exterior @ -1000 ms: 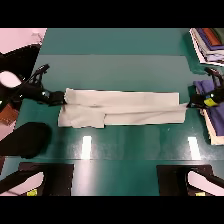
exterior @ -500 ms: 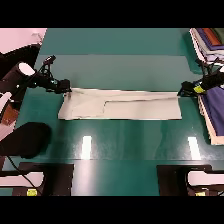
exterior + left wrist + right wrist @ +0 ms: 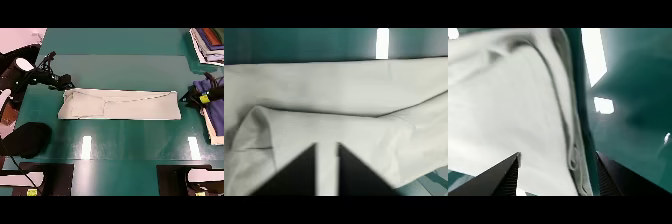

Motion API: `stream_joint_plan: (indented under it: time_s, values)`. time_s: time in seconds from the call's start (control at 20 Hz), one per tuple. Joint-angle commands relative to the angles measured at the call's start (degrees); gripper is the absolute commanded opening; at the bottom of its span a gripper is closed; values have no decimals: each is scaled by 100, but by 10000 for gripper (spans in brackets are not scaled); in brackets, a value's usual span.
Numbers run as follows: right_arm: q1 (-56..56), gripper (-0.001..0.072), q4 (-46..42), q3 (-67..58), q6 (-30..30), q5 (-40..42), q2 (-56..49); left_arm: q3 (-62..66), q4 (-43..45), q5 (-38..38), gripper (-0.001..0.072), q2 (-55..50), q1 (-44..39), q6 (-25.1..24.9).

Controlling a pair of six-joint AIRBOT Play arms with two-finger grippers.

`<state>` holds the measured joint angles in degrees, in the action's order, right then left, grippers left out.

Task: Fold the shirts.

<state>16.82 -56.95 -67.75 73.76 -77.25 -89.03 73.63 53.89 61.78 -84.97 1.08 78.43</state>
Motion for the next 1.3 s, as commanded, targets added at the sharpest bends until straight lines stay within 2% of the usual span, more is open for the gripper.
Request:
stream_joint_plan:
  time_s: [0.0,0.15,0.2,0.25,0.3,0.4,0.65,0.75,0.85,1.0,1.25]
  values:
    - [428,549,750,669,-411,42,-136,28,-199,46,32,-11,-214,-90]
    - [295,545,1231,726,-592,74,-492,28,-201,-153,24,-35,-649,-66]
    - [177,461,1252,651,-592,76,-595,28,-203,-247,23,-61,-811,90]
    - [-2,313,1237,538,-595,85,-691,28,-203,-374,23,-103,-975,302]
    - [-188,228,1241,428,-595,109,-743,28,-208,-525,23,-160,-1130,428]
    - [-426,21,1235,212,-623,118,-686,31,-212,-861,23,-313,-1480,459]
    - [-774,20,1250,-780,-540,-411,181,813,-208,-874,23,-1213,-2406,564]
    - [-1084,20,1270,-1204,-385,-385,612,1257,-210,-835,23,-1641,-2745,592]
    - [-1449,20,1650,-1635,-361,-317,876,1679,-203,-713,23,-2052,-3008,708]
    - [-2022,20,2240,-2264,-326,-173,949,1993,-208,-520,23,-2476,-3167,844]
    - [-2861,20,2280,-2780,-326,37,949,2074,-186,-586,23,-2551,-3167,859]
